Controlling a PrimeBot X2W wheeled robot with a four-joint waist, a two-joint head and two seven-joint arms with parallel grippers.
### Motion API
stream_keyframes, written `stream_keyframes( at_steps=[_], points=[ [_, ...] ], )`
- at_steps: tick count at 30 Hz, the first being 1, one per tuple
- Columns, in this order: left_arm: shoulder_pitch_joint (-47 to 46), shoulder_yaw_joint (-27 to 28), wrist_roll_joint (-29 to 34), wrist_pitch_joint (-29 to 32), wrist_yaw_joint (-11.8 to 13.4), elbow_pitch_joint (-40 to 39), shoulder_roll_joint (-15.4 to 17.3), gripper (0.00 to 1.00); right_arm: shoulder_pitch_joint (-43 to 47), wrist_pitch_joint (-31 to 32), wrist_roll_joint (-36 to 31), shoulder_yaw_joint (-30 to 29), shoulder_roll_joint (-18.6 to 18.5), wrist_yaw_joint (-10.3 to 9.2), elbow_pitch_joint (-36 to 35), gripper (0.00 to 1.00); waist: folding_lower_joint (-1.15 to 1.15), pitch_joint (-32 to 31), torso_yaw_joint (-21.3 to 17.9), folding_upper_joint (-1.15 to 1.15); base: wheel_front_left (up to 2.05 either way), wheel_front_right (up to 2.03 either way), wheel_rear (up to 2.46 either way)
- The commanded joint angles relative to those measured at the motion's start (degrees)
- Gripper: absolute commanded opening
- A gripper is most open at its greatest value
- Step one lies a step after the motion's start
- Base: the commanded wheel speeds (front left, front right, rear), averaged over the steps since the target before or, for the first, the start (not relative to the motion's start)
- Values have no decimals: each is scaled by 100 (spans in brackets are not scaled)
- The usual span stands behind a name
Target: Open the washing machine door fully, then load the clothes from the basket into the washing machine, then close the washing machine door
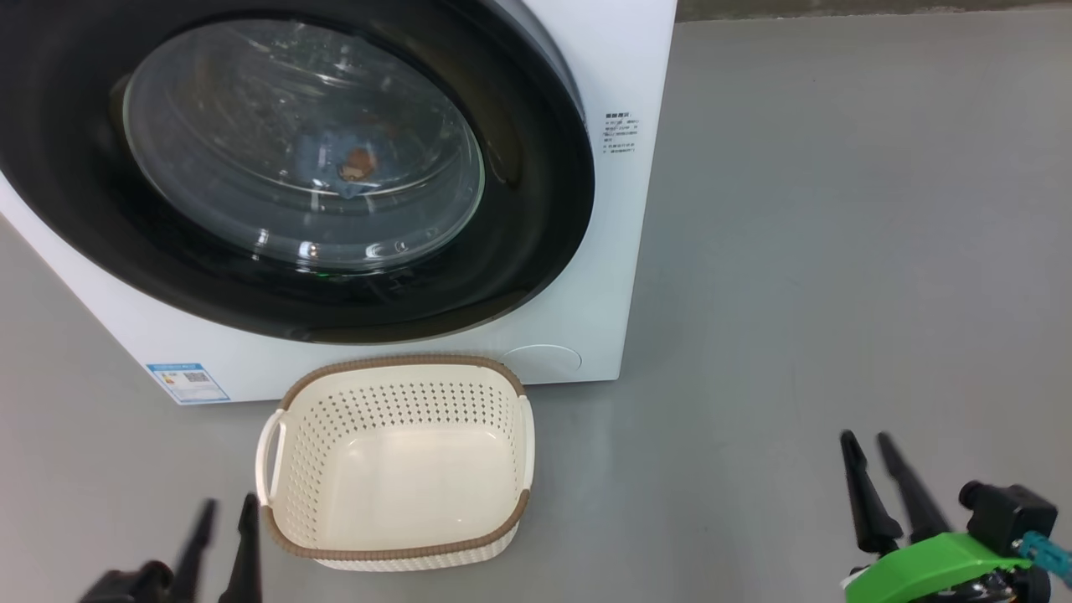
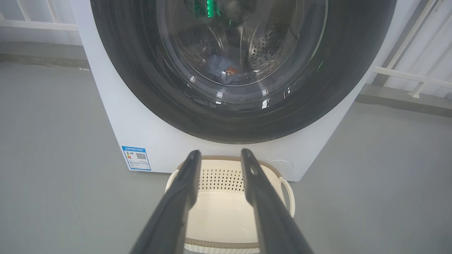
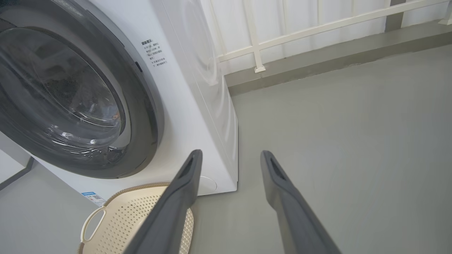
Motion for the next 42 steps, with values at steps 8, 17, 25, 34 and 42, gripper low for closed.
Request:
stream_keyframes(
  at_steps=[8,17,25,34,42],
  points=[
    [64,-67,-177,51,0,236,-196,0,79,59,163,-6,107,0,256,0,2,-8,0,0,0,0,0],
    [8,-7,-701,194,-2,227,-212,0,66,210,653,-38,130,-1,199,0,1,-35,2,0,0,0,0],
    [-51,49,-1167,323,-3,220,-228,0,45,344,1090,-68,150,-1,151,0,0,-55,3,0,0,0,0],
    [-117,120,-1747,486,-4,208,-249,0,24,514,1636,-106,176,-2,87,0,0,-83,4,0,0,0,0],
    [-170,179,-2210,618,-5,197,-268,0,8,649,2072,-136,197,-3,35,0,0,-105,6,0,0,0,0]
  ],
)
